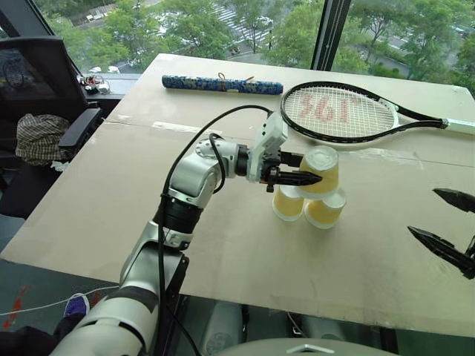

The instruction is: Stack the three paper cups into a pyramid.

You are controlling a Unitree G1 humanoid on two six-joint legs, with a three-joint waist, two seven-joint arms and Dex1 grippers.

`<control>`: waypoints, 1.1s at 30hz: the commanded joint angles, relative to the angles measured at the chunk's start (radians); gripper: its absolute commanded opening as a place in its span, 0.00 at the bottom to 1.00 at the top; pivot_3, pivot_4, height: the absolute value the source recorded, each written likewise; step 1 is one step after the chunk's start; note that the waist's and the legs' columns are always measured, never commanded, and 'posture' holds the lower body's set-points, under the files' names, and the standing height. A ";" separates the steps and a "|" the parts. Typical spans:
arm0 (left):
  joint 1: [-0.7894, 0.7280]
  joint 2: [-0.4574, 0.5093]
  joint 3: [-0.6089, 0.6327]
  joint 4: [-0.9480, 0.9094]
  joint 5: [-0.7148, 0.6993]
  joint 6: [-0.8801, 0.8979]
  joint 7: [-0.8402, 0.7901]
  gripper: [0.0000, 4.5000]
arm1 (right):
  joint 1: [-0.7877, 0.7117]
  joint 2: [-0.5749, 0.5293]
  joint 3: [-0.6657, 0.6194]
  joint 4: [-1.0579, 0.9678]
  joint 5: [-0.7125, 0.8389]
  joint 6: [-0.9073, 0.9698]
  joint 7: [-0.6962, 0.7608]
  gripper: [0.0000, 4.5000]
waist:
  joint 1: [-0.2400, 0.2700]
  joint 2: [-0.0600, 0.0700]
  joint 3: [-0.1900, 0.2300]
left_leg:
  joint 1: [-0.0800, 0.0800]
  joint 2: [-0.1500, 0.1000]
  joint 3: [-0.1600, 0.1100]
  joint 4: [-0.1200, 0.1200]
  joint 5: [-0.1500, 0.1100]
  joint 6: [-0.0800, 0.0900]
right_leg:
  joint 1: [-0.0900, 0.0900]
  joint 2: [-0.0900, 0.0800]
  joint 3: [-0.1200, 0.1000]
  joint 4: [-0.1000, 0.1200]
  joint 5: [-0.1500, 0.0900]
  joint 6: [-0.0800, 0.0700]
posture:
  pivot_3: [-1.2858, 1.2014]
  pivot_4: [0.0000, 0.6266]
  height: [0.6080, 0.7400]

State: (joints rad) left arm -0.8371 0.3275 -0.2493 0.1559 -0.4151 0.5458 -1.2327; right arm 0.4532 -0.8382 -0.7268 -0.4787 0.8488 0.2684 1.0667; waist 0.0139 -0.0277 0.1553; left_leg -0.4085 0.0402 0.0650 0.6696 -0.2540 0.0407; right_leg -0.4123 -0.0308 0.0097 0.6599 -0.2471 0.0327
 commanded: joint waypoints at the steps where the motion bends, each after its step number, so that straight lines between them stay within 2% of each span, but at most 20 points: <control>1: -0.004 -0.003 -0.007 -0.108 -0.020 0.043 0.017 0.43 | -0.050 -0.058 -0.024 0.054 0.015 0.010 0.088 1.00 | 0.000 0.000 0.000 | -0.001 0.000 0.000 0.000 0.000 0.000 | 0.000 0.000 0.000 0.000 0.000 0.000 | 0.52 0.24 1.00; 8: 0.003 0.021 -0.031 -0.194 -0.036 0.147 0.019 0.43 | -0.103 -0.073 -0.001 0.079 -0.011 0.030 0.140 1.00 | 0.000 0.000 0.000 | -0.002 0.000 -0.002 0.001 0.000 0.000 | 0.000 0.000 -0.001 -0.001 0.000 0.000 | 0.52 0.24 1.00; 9: -0.002 0.024 -0.036 -0.190 -0.029 0.148 0.019 0.62 | -0.105 -0.070 0.001 0.077 -0.015 0.031 0.142 1.00 | 0.000 0.000 0.000 | -0.002 0.000 -0.002 0.001 0.000 0.000 | 0.000 0.000 -0.001 -0.001 0.000 0.000 | 0.52 0.24 1.00; 10: -0.008 0.023 -0.037 -0.178 -0.024 0.142 0.022 0.68 | -0.106 -0.066 0.002 0.075 -0.018 0.032 0.143 1.00 | 0.000 0.000 0.000 | -0.002 0.000 -0.002 0.001 0.000 0.000 | 0.000 0.000 -0.001 0.000 0.000 0.000 | 0.52 0.24 1.00; 13: -0.018 0.018 -0.029 -0.147 0.001 0.091 0.038 0.99 | -0.103 -0.054 0.004 0.072 -0.025 0.032 0.148 1.00 | 0.000 0.000 0.000 | -0.001 0.000 -0.002 0.001 0.000 0.000 | 0.000 0.000 -0.001 0.000 0.000 0.000 | 0.52 0.24 1.00; 23: 0.008 0.044 0.003 -0.115 0.028 0.008 0.070 0.99 | -0.133 -0.024 0.054 0.086 -0.061 0.022 0.144 1.00 | -0.001 0.001 0.000 | -0.001 0.000 -0.002 0.001 0.000 0.000 | 0.000 0.000 -0.001 0.000 0.000 0.000 | 0.52 0.24 1.00; 30: 0.044 0.067 0.041 -0.183 -0.021 0.027 0.062 0.99 | -0.152 -0.014 0.078 0.087 -0.072 0.022 0.148 1.00 | -0.001 0.001 0.000 | -0.001 0.000 -0.002 0.001 0.000 0.000 | 0.000 0.000 -0.001 0.000 0.000 0.000 | 0.52 0.24 1.00; 33: 0.093 0.109 0.078 -0.256 -0.055 0.053 0.062 0.99 | -0.136 -0.002 0.079 0.071 -0.075 0.020 0.148 1.00 | -0.002 0.001 0.000 | -0.001 0.000 -0.002 0.001 0.000 0.000 | 0.000 -0.001 -0.001 0.000 0.000 0.000 | 0.52 0.24 1.00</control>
State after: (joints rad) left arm -0.7550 0.4119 -0.2155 -0.0255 -0.4327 0.5892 -1.1659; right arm 0.3095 -0.8492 -0.6382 -0.3850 0.7708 0.2999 1.2094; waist 0.0120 -0.0270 0.1551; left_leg -0.4098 0.0404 0.0631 0.6709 -0.2539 0.0406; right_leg -0.4125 -0.0313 0.0087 0.6602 -0.2469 0.0332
